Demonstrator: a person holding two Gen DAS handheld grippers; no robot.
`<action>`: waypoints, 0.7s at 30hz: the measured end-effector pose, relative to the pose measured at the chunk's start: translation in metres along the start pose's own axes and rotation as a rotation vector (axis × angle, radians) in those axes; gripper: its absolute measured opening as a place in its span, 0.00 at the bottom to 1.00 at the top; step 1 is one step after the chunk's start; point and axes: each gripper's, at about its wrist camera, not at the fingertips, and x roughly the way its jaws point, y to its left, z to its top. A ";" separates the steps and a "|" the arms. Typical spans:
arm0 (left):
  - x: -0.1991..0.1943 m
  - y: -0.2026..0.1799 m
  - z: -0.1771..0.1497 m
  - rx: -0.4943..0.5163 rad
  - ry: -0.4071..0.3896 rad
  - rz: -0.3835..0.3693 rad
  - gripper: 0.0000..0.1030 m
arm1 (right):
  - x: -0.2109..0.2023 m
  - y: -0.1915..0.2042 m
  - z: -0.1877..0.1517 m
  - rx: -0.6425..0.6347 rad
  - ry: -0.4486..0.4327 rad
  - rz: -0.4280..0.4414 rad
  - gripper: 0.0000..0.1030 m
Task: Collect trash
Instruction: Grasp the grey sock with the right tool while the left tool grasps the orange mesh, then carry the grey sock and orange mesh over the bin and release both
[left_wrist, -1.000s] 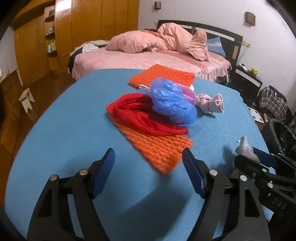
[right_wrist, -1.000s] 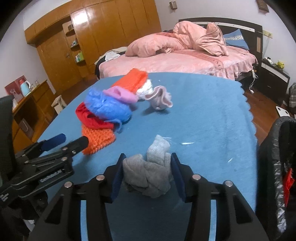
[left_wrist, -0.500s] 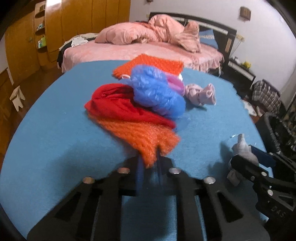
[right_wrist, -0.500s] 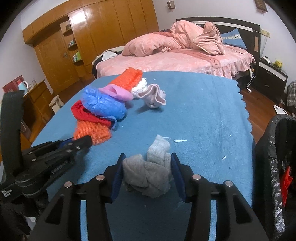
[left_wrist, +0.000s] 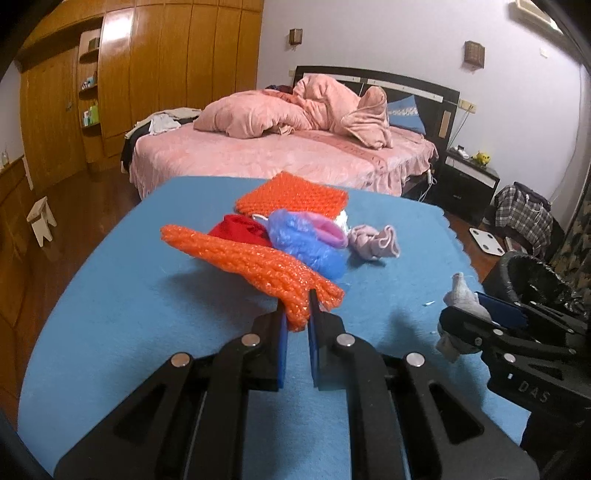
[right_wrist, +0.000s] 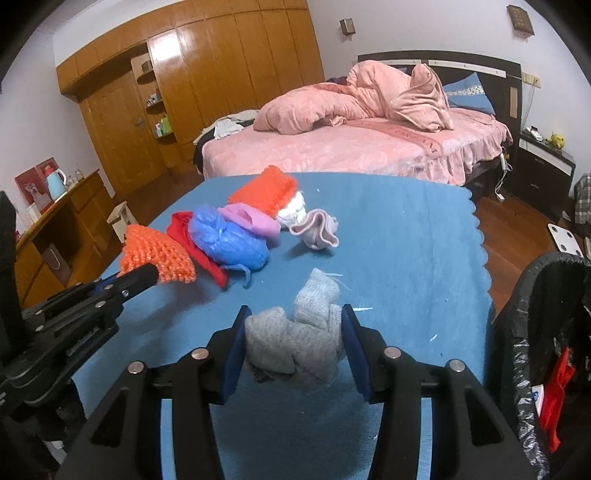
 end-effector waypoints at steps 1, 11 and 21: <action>-0.004 -0.001 0.000 0.001 -0.006 -0.001 0.08 | -0.001 0.000 0.001 0.001 -0.003 0.002 0.47; -0.036 -0.013 -0.003 0.042 -0.040 -0.024 0.08 | -0.019 0.000 0.008 -0.001 -0.039 0.004 0.47; -0.042 -0.032 -0.001 0.064 -0.060 -0.070 0.08 | -0.044 -0.009 0.013 0.011 -0.091 -0.011 0.47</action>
